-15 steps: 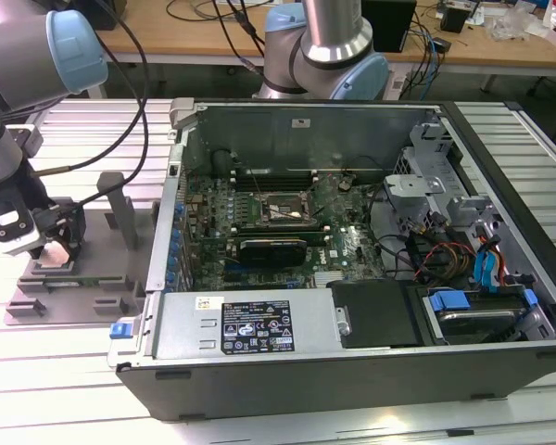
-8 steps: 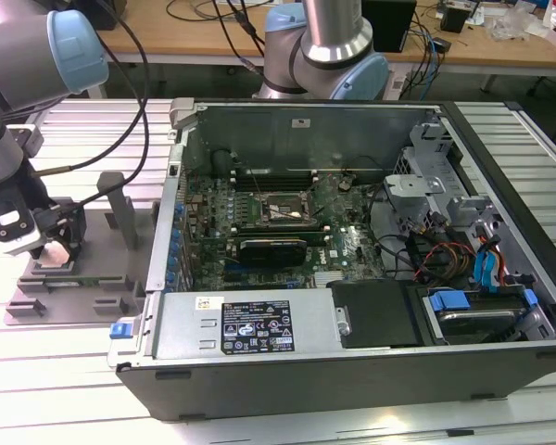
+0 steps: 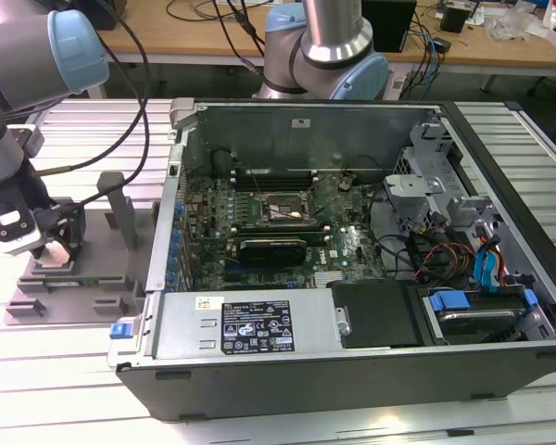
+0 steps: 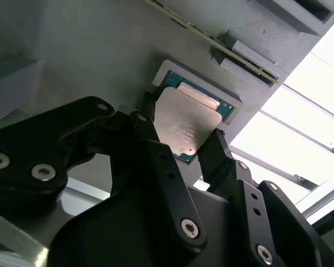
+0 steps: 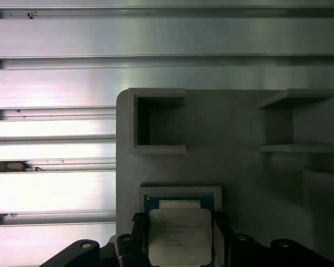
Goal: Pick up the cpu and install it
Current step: 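Pick up the cpu and move it towards the insertion slot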
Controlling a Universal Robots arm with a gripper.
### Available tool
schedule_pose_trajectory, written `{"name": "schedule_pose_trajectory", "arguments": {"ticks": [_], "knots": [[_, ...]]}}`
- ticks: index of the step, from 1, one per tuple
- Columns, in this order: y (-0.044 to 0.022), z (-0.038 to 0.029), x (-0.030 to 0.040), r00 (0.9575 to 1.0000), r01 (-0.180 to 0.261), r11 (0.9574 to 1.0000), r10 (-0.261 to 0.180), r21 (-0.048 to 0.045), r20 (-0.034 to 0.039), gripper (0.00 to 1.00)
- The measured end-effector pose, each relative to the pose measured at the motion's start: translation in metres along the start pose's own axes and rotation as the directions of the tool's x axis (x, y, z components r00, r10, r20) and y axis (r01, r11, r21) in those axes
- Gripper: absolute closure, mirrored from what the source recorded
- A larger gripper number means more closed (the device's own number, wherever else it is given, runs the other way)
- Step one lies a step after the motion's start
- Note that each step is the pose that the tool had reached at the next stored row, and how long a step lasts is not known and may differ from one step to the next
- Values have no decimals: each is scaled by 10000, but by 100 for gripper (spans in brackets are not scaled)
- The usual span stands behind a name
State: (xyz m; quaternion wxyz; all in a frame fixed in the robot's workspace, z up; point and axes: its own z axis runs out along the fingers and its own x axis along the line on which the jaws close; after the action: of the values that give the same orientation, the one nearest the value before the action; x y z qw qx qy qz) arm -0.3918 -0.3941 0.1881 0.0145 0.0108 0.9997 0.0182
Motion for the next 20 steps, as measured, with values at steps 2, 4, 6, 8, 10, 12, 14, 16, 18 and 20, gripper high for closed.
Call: {"name": "schedule_pose_trajectory", "arguments": {"ticks": [2, 4, 6, 8, 10, 12, 14, 16, 18, 20], "knots": [[0, -22, 0, 10000, 1, 10000, -1, 1, 0, 45], [1, -27, 0, 10000, 0, 10000, 0, 0, 1, 45], [-1, -30, 0, 10000, 10, 10000, -10, 2, 54, 45], [0, -29, 0, 10000, 17, 10000, -17, 0, 87, 45], [1, -33, 0, 10000, 16, 10000, -16, -1, 88, 45], [2, -62, -1, 10000, 16, 10000, -16, 0, 87, 45], [2, -79, -2, 10000, 16, 10000, -16, -1, 89, 45], [4, -122, -3, 10000, 16, 10000, -16, 0, 88, 45], [7, -179, -5, 10000, 17, 10000, -17, 0, 88, 45], [10, -226, -6, 10000, 16, 10000, -16, -1, 89, 45]]}}
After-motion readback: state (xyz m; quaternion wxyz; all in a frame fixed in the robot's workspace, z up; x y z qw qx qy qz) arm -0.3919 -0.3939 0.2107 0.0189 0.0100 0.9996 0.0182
